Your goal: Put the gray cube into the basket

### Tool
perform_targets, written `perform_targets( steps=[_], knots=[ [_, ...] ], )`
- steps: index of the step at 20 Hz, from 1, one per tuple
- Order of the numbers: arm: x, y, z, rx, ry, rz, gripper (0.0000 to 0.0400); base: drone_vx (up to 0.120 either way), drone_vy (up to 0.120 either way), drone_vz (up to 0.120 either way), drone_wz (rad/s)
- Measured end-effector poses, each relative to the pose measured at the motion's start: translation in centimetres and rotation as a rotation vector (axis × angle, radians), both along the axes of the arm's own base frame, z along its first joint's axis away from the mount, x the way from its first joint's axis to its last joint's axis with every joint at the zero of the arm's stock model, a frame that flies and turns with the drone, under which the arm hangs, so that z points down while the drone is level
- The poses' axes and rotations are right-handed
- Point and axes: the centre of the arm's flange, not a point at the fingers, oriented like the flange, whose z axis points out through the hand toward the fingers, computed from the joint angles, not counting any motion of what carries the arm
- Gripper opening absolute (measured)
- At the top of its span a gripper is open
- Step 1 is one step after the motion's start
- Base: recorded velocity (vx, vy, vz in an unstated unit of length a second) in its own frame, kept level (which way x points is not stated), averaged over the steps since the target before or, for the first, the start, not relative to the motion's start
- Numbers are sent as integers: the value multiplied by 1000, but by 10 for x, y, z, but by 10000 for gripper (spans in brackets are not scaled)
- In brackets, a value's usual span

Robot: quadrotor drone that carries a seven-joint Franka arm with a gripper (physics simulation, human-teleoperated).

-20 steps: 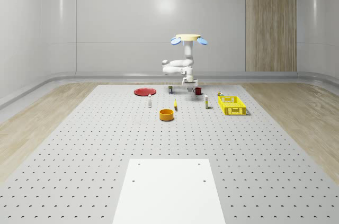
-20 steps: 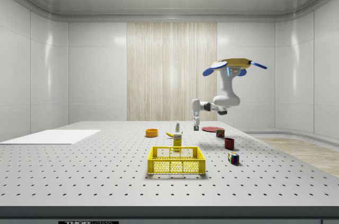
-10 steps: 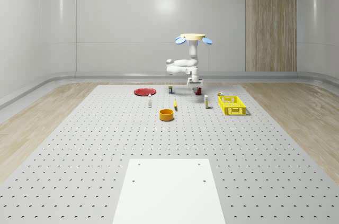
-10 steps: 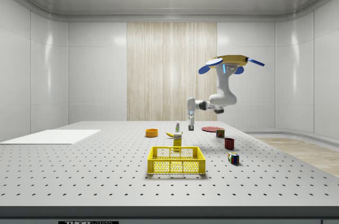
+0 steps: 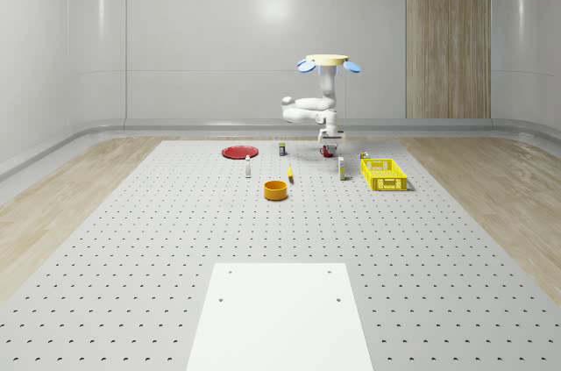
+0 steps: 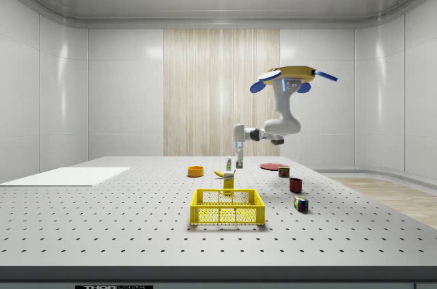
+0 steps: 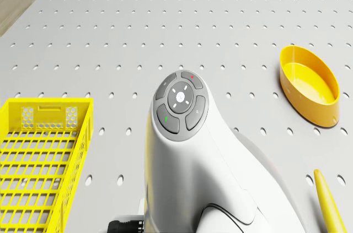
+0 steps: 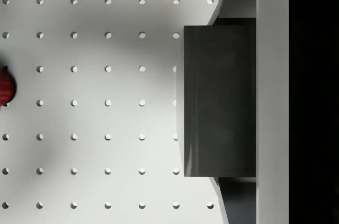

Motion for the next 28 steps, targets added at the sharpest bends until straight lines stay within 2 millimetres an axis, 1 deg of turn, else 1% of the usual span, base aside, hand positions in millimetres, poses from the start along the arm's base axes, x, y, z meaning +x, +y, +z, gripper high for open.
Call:
perform_targets(
  steps=[3,18,28],
  knots=[
    [0,0,0,0,0,0,250,120,120,53,0],
    [0,0,0,0,0,0,250,120,120,0,0],
    [0,0,0,0,0,0,250,0,120,0,0]
  ],
)
